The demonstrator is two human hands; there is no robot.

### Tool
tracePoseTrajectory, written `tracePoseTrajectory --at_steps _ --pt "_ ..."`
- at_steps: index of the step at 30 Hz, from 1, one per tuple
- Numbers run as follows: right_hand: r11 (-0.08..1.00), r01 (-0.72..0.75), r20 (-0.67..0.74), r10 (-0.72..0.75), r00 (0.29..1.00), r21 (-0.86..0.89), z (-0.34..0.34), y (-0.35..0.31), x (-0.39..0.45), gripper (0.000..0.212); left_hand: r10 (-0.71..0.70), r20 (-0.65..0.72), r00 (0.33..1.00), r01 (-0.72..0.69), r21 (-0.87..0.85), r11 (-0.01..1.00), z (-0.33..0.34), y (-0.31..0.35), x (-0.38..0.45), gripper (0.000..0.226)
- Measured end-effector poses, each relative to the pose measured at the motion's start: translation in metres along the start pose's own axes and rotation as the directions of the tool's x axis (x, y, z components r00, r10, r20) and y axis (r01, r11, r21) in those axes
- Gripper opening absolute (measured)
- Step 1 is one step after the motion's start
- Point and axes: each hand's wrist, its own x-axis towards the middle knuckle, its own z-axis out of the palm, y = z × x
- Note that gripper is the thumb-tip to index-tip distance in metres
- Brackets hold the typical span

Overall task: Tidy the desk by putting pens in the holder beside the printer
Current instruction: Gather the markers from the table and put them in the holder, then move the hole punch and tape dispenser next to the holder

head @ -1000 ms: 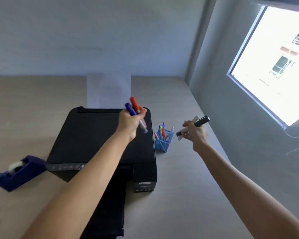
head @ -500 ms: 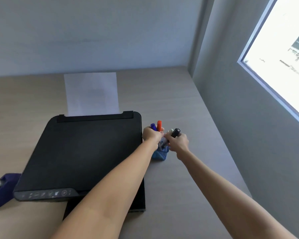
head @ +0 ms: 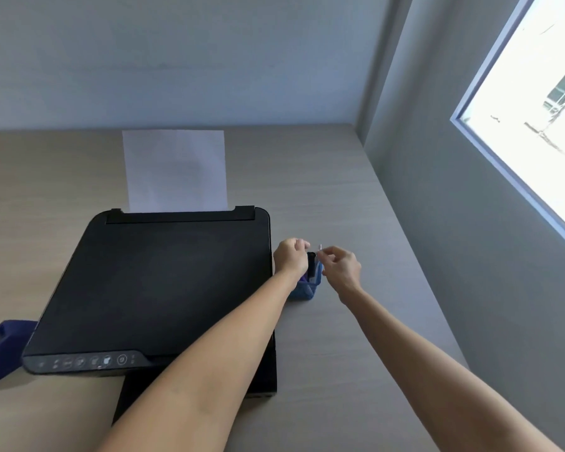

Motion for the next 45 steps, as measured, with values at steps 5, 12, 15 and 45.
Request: tracePoseTrajectory --at_steps 5,12,15,45 --pt "1.000 0.016 -0.052 -0.016 0.998 -0.011 -0.011 -0.013 -0.011 0.015 0.091 0.073 0.993 -0.105 0.221 0.970 -0.008 0.011 -0.014 0.040" --pt "0.968 0.251 -0.089 -0.250 0.964 -0.003 -0.005 -0.103 -0.039 0.015 0.424 -0.005 0.906 -0.424 0.019 0.906 -0.113 0.050 -0.059 0.031" --pt "0.934 0.358 0.009 -0.358 0.934 -0.014 0.036 -0.147 -0.073 0.015 0.459 -0.156 0.875 -0.463 0.007 0.886 -0.202 0.033 -0.083 0.028" --pt "0.193 0.871 0.879 -0.072 0.472 -0.451 0.514 -0.133 -0.260 0.062 -0.539 -0.386 0.748 0.403 -0.381 0.832 -0.579 -0.424 -0.216 0.022"
